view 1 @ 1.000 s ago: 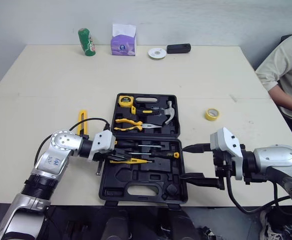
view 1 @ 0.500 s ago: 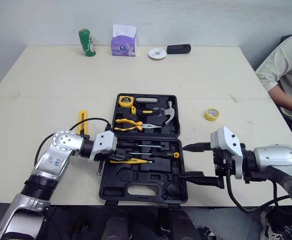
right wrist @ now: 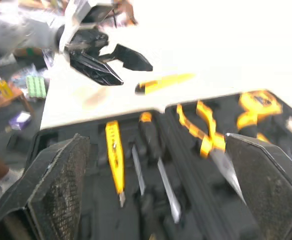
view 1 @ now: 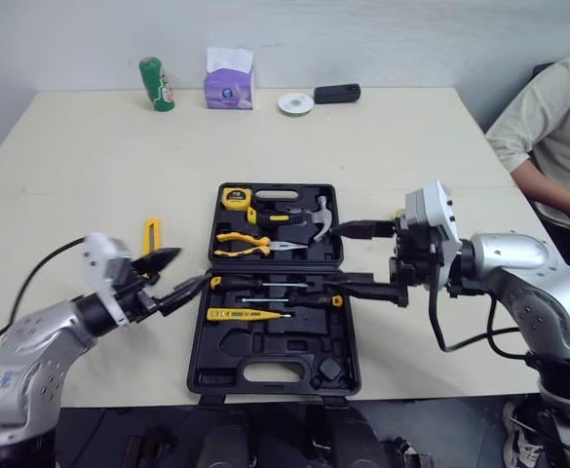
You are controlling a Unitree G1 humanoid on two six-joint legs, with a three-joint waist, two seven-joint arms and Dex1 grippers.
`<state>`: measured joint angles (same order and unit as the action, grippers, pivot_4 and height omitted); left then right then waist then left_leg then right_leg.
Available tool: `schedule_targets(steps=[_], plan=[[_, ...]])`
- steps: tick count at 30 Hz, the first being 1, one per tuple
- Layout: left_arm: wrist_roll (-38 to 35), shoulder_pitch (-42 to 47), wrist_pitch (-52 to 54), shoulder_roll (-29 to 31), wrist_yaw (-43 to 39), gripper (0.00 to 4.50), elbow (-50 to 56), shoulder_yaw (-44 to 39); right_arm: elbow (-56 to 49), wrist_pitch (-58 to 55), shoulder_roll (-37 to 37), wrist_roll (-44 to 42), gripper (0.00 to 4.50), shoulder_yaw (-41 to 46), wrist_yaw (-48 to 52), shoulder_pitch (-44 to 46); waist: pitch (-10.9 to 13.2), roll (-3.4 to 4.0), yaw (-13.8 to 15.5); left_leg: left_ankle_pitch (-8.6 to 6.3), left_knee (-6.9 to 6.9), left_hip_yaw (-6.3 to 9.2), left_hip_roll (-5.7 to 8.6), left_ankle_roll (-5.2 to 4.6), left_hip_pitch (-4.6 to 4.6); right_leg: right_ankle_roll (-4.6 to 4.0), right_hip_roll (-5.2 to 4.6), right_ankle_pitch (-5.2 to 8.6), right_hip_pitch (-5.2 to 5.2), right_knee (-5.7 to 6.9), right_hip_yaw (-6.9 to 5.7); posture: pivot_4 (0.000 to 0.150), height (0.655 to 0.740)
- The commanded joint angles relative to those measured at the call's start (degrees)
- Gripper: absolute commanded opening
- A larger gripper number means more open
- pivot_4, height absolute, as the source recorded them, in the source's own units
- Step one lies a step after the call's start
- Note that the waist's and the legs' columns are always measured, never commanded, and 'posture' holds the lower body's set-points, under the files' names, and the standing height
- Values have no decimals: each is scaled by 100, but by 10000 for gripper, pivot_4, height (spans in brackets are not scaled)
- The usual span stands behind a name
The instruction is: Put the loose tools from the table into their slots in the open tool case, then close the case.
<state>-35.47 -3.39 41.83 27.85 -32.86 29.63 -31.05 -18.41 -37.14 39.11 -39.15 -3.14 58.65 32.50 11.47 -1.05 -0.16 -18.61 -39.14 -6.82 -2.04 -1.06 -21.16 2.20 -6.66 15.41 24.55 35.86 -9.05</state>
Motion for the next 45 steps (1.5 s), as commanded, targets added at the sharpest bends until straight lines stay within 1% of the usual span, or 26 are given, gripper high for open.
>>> schedule_targets(steps=[1, 4, 5, 7, 10, 13, 17, 20, 22, 23, 25, 27, 28, 30, 33, 37, 45], plan=[[166, -744, 57, -613, 1238, 44681, 1056, -579, 466, 333, -237, 210, 45000, -211, 307, 414, 0, 0, 3, -1, 0, -1, 2, -1, -1, 0, -1, 0, 0, 1, 1, 1500, 7252], [226, -1336, 326, -1503, 2440, 44681, 1891, -764, 891, 509, -429, 355, 45000, -404, 634, 728, -2, -6, 34, -14, -1, -4, 7, -18, -5, 4, -9, -2, -1, -8, 2, 1500, 7252], [290, -1539, 432, -1699, 2708, 44681, 2099, -748, 1011, 559, -475, 403, 45000, -444, 732, 804, -4, -8, 54, -15, -1, -1, 8, -19, -8, 6, -10, -4, -1, -12, 1, 1500, 7252], [320, -2015, 488, -1887, 2828, 44681, 2391, -666, 1210, 646, -565, 491, 45000, -505, 863, 924, -8, -16, 57, -17, -1, -1, 9, -20, -7, 7, -10, -4, -1, -15, 1, 1500, 7252], [13, -2426, 551, -2165, 3037, 44681, 2624, -776, 1482, 768, -670, 608, 45000, -531, 991, 1041, -8, -13, 44, -41, 0, -2, 9, -50, -7, 5, -9, -3, 0, -18, 0, 1500, 7252], [-132, -2554, 731, -2112, 3201, 44681, 2729, -845, 1602, 843, -730, 711, 45000, -530, 1057, 1063, -9, -13, -11, -58, 0, -9, 7, -58, -6, 5, -9, -3, 0, -24, 2, 1500, 7252], [-377, -1960, 1399, -1603, 3619, 44681, 2687, -772, 1548, 852, -758, 768, 45000, -480, 1012, 947, -8, -12, 15, -59, 0, -10, -2, -52, -6, 0, 0, 0, 3, -23, -2, 1500, 7252], [-612, -1074, 2488, -1219, 4091, 44681, 2375, -783, 1313, 782, -718, 773, 45000, -393, 863, 780, -8, -12, 83, -45, -1, 4, 0, -45, -6, -5, 0, -3, -1, -17, -3, 1500, 7252], [-744, -458, 3013, -1074, 4263, 44681, 2123, -913, 1175, 718, -672, 753, 45000, -329, 776, 692, -8, -13, 96, -40, -1, 4, 0, -40, -5, -8, 0, -6, -1, -12, -2, 1500, 7252], [-758, -113, 3348, -907, 4272, 44681, 1922, -957, 1080, 674, -624, 742, 45000, -280, 719, 625, -8, -12, 97, -40, -1, 4, 0, -39, -6, -8, 0, -6, 0, -11, -2, 1500, 7252], [-681, 534, 3817, -597, 4280, 44681, 1495, -948, 897, 611, -517, 728, 45000, -190, 626, 490, -8, -13, 93, -24, -1, 3, 0, -7, -7, -8, 2, -5, 3, -9, -4, 1500, 7252], [-579, 990, 4130, -464, 4287, 44681, 1229, -945, 779, 580, -444, 712, 45000, -137, 564, 400, -8, -14, 118, -19, 1, 1, -1, 6, -8, -11, 7, -4, 5, -9, -6, 1500, 7252], [-467, 1301, 4302, -273, 4256, 44681, 895, -770, 673, 540, -382, 703, 45000, -63, 497, 317, -8, -13, 116, -18, 1, 2, -4, 9, -10, -11, 10, -4, 5, -11, -9, 1500, 7252], [-259, 1823, 4570, -69, 4218, 44681, 321, -504, 485, 457, -288, 677, 45000, 73, 355, 175, -8, -13, 117, -18, 1, -4, -2, 9, -6, -11, 9, -4, 4, -10, -5, 1500, 7252], [10, 2342, 4659, 45, 4139, 44681, -306, -126, 208, 335, -167, 622, 45000, 273, 141, -44, -9, -16, 153, -18, 1, -5, -1, 12, -7, -10, 9, -4, 8, -8, -4, 1500, 7252], [354, 2798, 4403, 159, 3915, 44681, -1066, 513, -237, 151, 1, 535, 45000, 534, -131, -443, -9, -16, 154, -20, 5, -5, -1, 17, -10, -10, 7, -5, 9, -13, -4, 1500, 7252], [965, 3398, 3831, 294, 3495, 44681, -2248, 1419, -901, -91, 110, 377, 45000, 841, -650, -947, -10, -12, 169, -19, 12, -5, -2, 38, -3, -11, 6, -4, 10, -9, -2, 1500, 7252]])
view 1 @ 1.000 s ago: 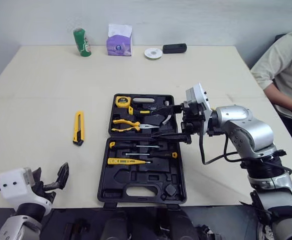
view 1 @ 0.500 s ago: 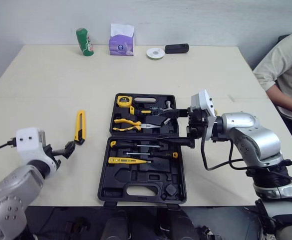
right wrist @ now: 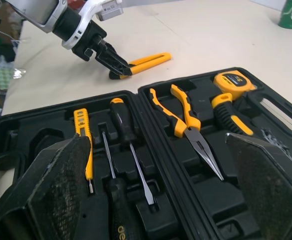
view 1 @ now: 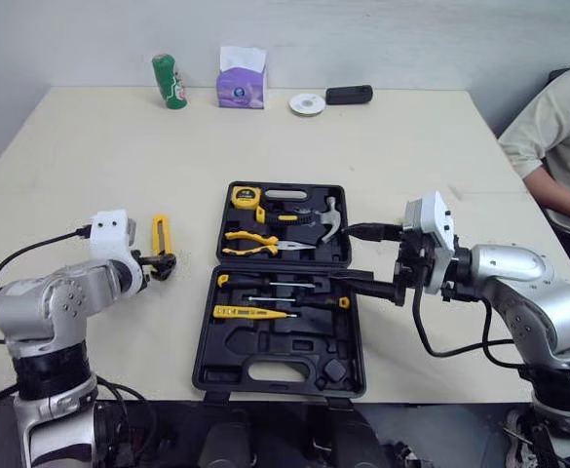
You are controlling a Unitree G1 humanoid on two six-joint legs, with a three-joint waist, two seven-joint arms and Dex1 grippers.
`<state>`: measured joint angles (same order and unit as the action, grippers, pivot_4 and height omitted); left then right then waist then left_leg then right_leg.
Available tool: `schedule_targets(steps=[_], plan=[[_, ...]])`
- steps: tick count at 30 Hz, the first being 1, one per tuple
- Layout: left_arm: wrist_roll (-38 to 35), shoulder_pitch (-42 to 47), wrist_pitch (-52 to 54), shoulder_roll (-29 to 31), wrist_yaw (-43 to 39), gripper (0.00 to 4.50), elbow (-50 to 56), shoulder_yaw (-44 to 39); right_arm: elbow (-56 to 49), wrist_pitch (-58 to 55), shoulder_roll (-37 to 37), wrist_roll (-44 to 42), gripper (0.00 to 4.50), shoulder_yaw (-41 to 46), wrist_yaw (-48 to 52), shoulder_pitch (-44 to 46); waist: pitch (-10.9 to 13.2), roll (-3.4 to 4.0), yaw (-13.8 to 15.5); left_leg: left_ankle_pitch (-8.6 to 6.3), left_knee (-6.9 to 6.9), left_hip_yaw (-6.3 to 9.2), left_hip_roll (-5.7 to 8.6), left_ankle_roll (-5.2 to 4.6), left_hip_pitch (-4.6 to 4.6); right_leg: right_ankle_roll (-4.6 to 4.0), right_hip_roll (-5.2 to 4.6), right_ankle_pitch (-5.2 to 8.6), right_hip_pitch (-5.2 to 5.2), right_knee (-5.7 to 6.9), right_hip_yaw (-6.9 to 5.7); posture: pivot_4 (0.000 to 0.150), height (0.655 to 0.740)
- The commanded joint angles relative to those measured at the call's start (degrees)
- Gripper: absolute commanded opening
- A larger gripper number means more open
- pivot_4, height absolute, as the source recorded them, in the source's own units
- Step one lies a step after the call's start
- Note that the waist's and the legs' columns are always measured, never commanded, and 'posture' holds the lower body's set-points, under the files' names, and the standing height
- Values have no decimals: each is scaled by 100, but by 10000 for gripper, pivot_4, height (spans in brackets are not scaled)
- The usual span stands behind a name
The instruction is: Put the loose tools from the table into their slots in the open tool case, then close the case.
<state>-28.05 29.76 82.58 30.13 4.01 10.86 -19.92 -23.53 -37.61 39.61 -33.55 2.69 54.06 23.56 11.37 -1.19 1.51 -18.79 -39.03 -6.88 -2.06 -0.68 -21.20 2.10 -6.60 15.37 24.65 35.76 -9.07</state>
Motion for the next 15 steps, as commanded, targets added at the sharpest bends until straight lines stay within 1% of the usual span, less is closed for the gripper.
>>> schedule_targets(steps=[1, 7, 9, 10, 11, 12, 13, 14, 15], plan=[[282, 151, -296, 53, -230, 44681, -494, 350, -464, -74, 67, -201, 45000, 301, -255, -111, -1, 2, 5, -2, 1, 1, 0, 4, 1, 0, 0, 0, -1, 0, 0, 1500, 7252], [532, 502, -473, -217, -336, 44681, -1064, 450, -813, -175, 116, -309, 45000, 478, -558, -418, -2, 4, 36, 0, 2, 3, 3, 0, 2, 0, -5, 0, -3, 0, 0, 1500, 7252], [587, 550, -528, -328, -359, 39272, -1148, 429, -885, -193, 129, -343, 45000, 521, -636, -475, -6, 11, 42, 1, 2, 3, 4, -1, 2, 0, -6, 0, -3, 1, 0, 1500, 7252], [609, 555, -531, -376, -375, 37365, -1147, 422, -916, -207, 136, -364, 45000, 550, -670, -502, -6, 11, 43, 2, 2, 3, 4, -3, 2, 0, -6, 0, -3, 1, 0, 1500, 7252], [637, 551, -531, -407, -392, 31842, -1133, 420, -940, -218, 143, -380, 45000, 568, -694, -520, -6, 11, 57, 3, 2, 3, 5, -5, 2, 0, -6, 0, -3, 1, -1, 1500, 7252], [663, 535, -522, -438, -402, 28382, -1102, 418, -966, -228, 153, -392, 45000, 588, -710, -545, -6, 11, 70, 5, 3, 3, 5, -9, 1, 0, -6, 0, -3, 0, -1, 1500, 7252], [687, 499, -528, -462, -414, 23520, -1066, 412, -986, -237, 167, -405, 45000, 612, -718, -568, -6, 11, 83, 5, 3, 3, 5, -10, 1, 0, -6, 0, -3, -2, -1, 1500, 7252], [710, 471, -529, -483, -420, 19938, -1034, 407, -999, -240, 180, -416, 45000, 636, -716, -590, -6, 11, 103, 4, 3, 3, 5, -11, 1, 1, -6, 0, -3, -3, -1, 1500, 7252], [732, 435, -545, -493, -436, 14676, -1007, 404, -1003, -240, 195, -427, 45000, 654, -715, -604, -6, 11, 117, 3, 3, 3, 5, -12, 0, 2, -6, -1, -3, -5, -1, 1500, 7252]])
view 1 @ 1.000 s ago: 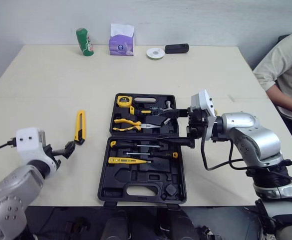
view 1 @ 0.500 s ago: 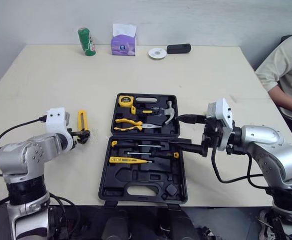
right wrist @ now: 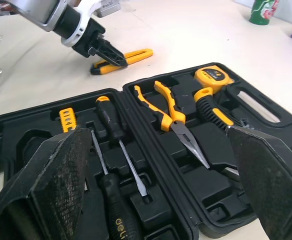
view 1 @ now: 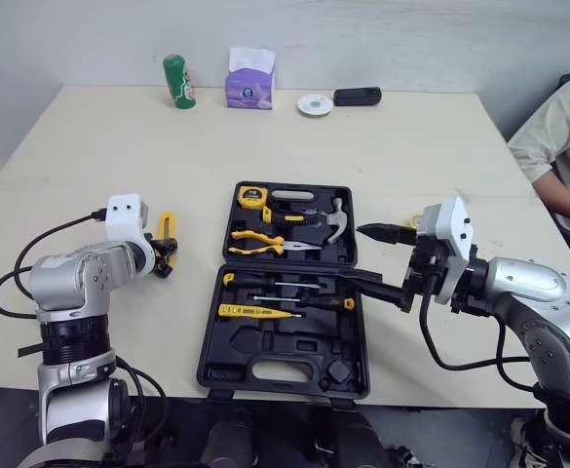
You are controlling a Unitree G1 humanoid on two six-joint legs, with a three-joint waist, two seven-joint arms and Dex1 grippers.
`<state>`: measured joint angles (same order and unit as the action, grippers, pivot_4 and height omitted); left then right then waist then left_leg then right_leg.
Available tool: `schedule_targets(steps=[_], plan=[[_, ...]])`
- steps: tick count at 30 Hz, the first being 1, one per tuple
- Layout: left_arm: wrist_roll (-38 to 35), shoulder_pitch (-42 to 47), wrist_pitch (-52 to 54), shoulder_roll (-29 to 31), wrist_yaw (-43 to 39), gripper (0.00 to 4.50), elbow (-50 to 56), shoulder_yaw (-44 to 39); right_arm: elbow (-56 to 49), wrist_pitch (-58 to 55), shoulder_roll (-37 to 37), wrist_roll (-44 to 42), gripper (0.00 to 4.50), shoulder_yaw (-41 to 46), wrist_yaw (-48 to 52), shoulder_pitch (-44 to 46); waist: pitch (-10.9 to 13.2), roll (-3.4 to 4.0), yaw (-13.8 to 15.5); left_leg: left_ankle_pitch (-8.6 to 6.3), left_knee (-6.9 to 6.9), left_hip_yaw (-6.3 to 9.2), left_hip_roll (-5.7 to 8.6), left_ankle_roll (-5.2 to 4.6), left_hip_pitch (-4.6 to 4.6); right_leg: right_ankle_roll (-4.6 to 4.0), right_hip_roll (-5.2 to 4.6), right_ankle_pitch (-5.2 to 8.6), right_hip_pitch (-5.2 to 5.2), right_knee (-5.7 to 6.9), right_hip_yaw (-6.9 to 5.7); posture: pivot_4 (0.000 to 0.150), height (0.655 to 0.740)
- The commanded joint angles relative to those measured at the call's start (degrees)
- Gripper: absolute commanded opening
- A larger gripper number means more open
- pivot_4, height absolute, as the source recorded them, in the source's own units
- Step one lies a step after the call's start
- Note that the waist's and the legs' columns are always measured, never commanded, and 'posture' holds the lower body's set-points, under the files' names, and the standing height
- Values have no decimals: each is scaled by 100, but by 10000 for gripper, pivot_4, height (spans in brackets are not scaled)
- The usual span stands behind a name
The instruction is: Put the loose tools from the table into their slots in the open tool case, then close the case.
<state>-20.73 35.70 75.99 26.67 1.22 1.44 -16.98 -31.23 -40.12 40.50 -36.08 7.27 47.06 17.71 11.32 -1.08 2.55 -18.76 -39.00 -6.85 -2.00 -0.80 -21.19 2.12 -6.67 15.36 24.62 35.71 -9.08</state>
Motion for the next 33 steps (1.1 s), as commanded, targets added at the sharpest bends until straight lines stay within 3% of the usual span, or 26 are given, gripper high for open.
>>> schedule_targets(steps=[1, 4, 8, 11, 16, 19, 27, 33], plan=[[22, -218, 91, -141, -175, 12720, -57, 78, -218, 14, 122, -179, 45000, 194, -14, -9, 0, 0, 19, -1, 0, 0, 0, -1, 0, 0, 0, 0, -1, -1, 0, 1500, 7252], [75, -362, 16, -26, -279, 12702, -34, -40, -137, 42, 178, -180, 45000, 160, 5, 45, 0, 1, 17, -2, 0, -2, 0, -3, 0, 1, 0, -1, -1, -4, 0, 1500, 7252], [-15, -505, -234, 593, -928, 12701, 120, -8, -1, 41, 267, -209, 45000, 128, 110, 139, 0, 1, -67, -2, 3, -5, -3, -2, 1, 0, 1, 0, 1, -4, 0, 1500, 7252], [-285, -612, -688, 1387, -2119, 12701, 415, 402, 64, -1, 362, -291, 45000, 104, 249, 176, 6, -2, -141, -2, 6, -6, -6, 2, -2, -2, 4, 1, 8, -2, 0, 1500, 7252], [-1091, -661, -1257, 3095, -4868, 12701, 1501, 1330, -190, -292, 753, -733, 45000, 164, 719, -195, 14, -11, -100, -2, 10, -7, -11, 10, -36, -10, 5, 6, 50, -4, 0, 1500, 7252], [-1319, -365, -1425, 3638, -5931, 12701, 1997, 2016, -516, -475, 1038, -1038, 45000, 299, 904, -674, 22, 8, -63, -4, 22, -4, -9, 6, -43, -13, 4, 8, 52, -20, -3, 1500, 7252], [-970, 1012, -1266, 3378, -6917, 12701, 2441, 4018, -1064, -796, 1314, -1555, 45000, 845, 629, -1477, 30, 5, -113, 7, 12, -11, -3, -8, -46, -5, 14, 4, 50, -14, 2, 1500, 7252], [-511, 1759, -1138, 2707, -6993, 12701, 2286, 5085, -1381, -917, 1320, -1796, 45000, 1078, 292, -1899, 33, 0, -89, 10, 11, -6, -2, -9, -47, -4, 22, 5, 51, -11, 8, 1500, 7252]])
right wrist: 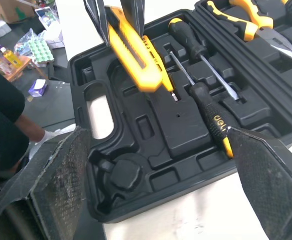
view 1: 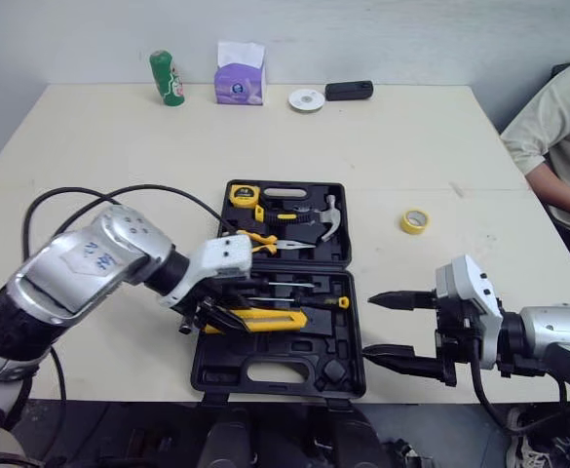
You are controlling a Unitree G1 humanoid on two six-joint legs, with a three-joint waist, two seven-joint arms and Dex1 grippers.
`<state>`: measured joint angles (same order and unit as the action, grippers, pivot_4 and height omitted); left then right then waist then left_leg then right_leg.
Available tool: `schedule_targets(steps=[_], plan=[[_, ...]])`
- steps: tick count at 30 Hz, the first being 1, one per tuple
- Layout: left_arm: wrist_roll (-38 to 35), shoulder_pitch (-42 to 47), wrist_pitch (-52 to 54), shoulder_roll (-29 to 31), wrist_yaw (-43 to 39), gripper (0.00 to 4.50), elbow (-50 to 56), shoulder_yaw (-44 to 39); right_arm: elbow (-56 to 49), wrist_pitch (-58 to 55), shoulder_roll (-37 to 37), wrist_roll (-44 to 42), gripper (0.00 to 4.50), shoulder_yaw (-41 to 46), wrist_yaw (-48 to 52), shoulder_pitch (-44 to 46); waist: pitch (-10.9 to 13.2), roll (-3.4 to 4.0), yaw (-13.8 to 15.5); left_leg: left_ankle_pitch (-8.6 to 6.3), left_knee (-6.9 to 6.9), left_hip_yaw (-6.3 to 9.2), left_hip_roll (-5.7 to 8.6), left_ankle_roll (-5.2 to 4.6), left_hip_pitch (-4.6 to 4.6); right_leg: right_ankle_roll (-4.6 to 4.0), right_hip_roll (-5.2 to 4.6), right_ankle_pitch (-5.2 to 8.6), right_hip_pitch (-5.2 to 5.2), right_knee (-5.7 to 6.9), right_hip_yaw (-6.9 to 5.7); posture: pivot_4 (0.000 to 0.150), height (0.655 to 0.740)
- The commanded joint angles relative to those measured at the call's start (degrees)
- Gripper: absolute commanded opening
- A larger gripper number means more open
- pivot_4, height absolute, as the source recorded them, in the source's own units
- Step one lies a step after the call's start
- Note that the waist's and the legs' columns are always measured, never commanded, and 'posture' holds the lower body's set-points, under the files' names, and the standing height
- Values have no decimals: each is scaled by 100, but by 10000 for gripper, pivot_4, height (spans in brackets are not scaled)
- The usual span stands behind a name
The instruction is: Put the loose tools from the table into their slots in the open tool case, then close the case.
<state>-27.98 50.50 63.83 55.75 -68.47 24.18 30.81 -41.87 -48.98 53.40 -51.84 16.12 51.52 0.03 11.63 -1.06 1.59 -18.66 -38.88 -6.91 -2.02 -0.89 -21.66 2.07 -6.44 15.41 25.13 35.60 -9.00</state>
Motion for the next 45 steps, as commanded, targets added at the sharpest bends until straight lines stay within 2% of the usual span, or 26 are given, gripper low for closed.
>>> schedule_targets(steps=[1, 11, 18, 20, 21, 25, 27, 29, 31, 35, 36, 38, 42, 45], plan=[[329, 342, 33, -306, 14, 12701, -7, 444, -363, -36, 21, -234, 45000, 213, -213, -199, 2, -5, 5, 1, -1, 3, 1, -2, -1, 1, 0, 0, -1, 0, 0, 1500, 7252], [1058, 305, -277, -728, 162, 12701, 4, 1129, -595, -2, 59, -464, 45000, 321, -607, -541, 3, -6, 4, 6, -13, 5, 2, -8, -5, 4, 0, -1, -1, 3, 0, 1500, 7252], [1085, 137, -175, -812, 275, 12701, -180, 922, -574, 9, 152, -520, 45000, 381, -644, -559, 3, -6, 13, 4, -13, 17, 4, -13, 19, 12, -1, 3, -39, -4, -3, 1500, 7252], [1016, 65, -156, -851, 276, 22917, -160, 825, -548, 20, 160, -494, 45000, 348, -636, -544, 3, -6, 19, 3, -13, 20, 5, -14, 23, 14, -2, 3, -47, -6, -3, 1500, 7252], [1014, 0, -214, -796, 261, 25407, -81, 768, -535, 26, 165, -477, 45000, 320, -631, -524, 3, -6, 24, 3, -13, 22, 6, -15, 25, 14, -3, 3, -49, -6, -3, 1500, 7252], [781, -167, -89, -770, 277, 43210, 56, 285, -499, 39, 173, -477, 45000, 243, -637, -432, 3, -6, 64, 3, -14, 25, 11, -17, 26, 18, -8, 3, -53, -6, -4, 1500, 7252], [439, -349, -302, -549, -33, 43821, 78, -251, -489, 65, 172, -437, 45000, 202, -624, -387, 3, -6, 80, 4, -18, 27, 12, -18, 24, 19, -8, 2, -53, -5, -4, 1500, 7252], [489, -911, -1479, -257, -314, 43821, -91, -727, -497, 81, 181, -430, 45000, 183, -593, -359, 3, -5, 20, 4, -17, 26, 10, -17, 24, 19, -7, 2, -50, -6, -4, 1500, 7252], [643, -1540, -2693, -290, -318, 43821, -368, -1125, -472, 135, 214, -347, 45000, 162, -529, -348, 2, -1, 0, 5, -12, 26, 6, -13, 27, 14, -7, 5, -50, -4, -7, 1500, 7252], [199, -2253, -3724, -1085, -259, 31583, -792, -1863, -365, 198, 244, -250, 45000, 72, -467, -213, 4, -1, 5, 4, -15, 25, 5, -14, 30, 16, -11, 3, -55, -7, -9, 1500, 7252], [151, -2411, -3987, -1253, -336, 25999, -895, -1942, -340, 208, 247, -233, 45000, 23, -459, -150, 5, -3, 13, 0, -21, 24, 7, -22, 30, 17, -13, 2, -57, -3, -8, 1500, 7252], [225, -2644, -4366, -1465, -361, 17553, -1072, -1975, -299, 238, 263, -178, 45000, -66, -423, -65, 5, -3, 11, -4, -21, 28, 7, -28, 26, 19, -14, 1, -56, -9, -9, 1500, 7252], [559, -2852, -4763, -1625, -288, 252, -1304, -1854, -252, 259, 286, -132, 45000, -108, -334, -9, 4, -2, 10, -6, -19, 25, 8, -29, 26, 20, -14, 0, -55, -8, -11, 1500, 7252], [684, -2921, -4776, -1645, -273, 252, -1353, -1790, -229, 268, 294, -99, 45000, -144, -295, 30, 4, -3, 9, -6, -20, 23, 8, -29, 26, 21, -14, 0, -56, -8, -11, 1500, 7252]])
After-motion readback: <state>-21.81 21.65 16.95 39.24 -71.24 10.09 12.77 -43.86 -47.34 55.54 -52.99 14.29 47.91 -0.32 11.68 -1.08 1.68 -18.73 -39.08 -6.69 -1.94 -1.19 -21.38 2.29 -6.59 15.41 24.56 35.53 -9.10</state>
